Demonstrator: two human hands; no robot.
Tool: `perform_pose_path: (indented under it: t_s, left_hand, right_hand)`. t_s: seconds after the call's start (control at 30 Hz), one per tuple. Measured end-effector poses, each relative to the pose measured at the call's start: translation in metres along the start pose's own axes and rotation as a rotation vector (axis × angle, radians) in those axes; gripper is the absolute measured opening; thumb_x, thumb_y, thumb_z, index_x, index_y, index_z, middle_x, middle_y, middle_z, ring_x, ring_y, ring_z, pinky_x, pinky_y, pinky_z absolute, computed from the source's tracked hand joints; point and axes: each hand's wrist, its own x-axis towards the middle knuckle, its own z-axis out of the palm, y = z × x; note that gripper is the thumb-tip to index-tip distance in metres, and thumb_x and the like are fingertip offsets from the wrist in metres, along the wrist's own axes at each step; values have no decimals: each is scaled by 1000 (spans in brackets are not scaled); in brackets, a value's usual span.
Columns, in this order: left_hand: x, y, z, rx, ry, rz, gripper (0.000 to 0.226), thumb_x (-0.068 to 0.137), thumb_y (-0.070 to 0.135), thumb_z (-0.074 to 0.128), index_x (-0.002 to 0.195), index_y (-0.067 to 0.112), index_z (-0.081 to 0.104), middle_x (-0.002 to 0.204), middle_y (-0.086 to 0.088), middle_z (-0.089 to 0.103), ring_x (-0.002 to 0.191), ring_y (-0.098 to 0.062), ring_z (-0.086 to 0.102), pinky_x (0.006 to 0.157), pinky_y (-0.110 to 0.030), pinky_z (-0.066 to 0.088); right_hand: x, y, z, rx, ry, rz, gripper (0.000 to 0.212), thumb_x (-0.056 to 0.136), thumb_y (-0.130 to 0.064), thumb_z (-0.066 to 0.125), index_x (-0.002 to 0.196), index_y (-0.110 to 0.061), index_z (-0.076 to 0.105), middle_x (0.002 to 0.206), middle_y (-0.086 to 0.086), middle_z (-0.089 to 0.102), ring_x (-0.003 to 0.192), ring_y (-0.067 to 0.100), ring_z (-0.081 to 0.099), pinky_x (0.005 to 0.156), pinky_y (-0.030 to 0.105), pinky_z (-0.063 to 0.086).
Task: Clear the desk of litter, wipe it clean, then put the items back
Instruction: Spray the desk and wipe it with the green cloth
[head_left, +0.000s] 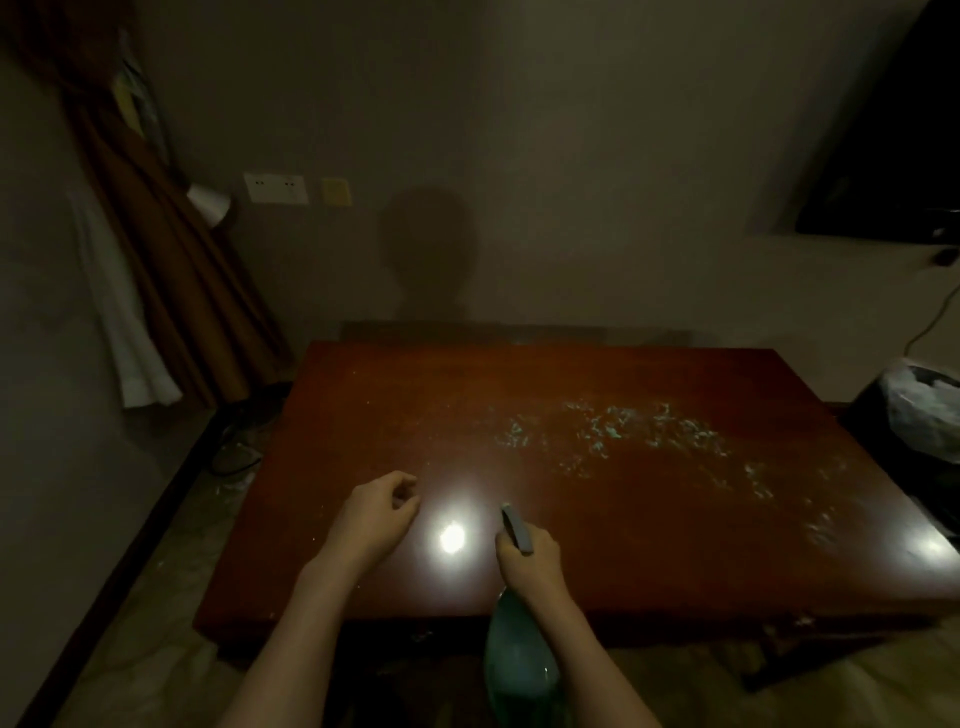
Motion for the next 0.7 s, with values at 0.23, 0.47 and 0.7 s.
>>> perform_pose_path:
  t_s: [0.23,0.47,0.7]
  left_hand:
    - [-47,-12,8,3,-16,-64,34,95,24,54,129,19,54,123,0,59,98,-8,51,82,-22,42]
    - [-62,-20,-15,33,-10,-50,34,96,26,54,129,21,54,125,2,57,103,-9,53,82,-22,42]
    - [-81,-42,-38,42,-3,-7,32,96,25,54,127,21,56,124,4,57,102,-6,50,84,-21,40]
  right_hand:
    - [-30,28,11,-12,-61,5,19,88,-5,48,69,-6,46,61,3,42,53,13,38,48,22,30]
    - [-57,29,32,-43,-82,33,27,90,-13,49,65,-13,40,63,0,42,51,10,37,45,18,30]
    - [-84,24,56,-78,-102,83,25,87,-16,52,63,-15,42,64,1,44,55,14,41,53,24,33]
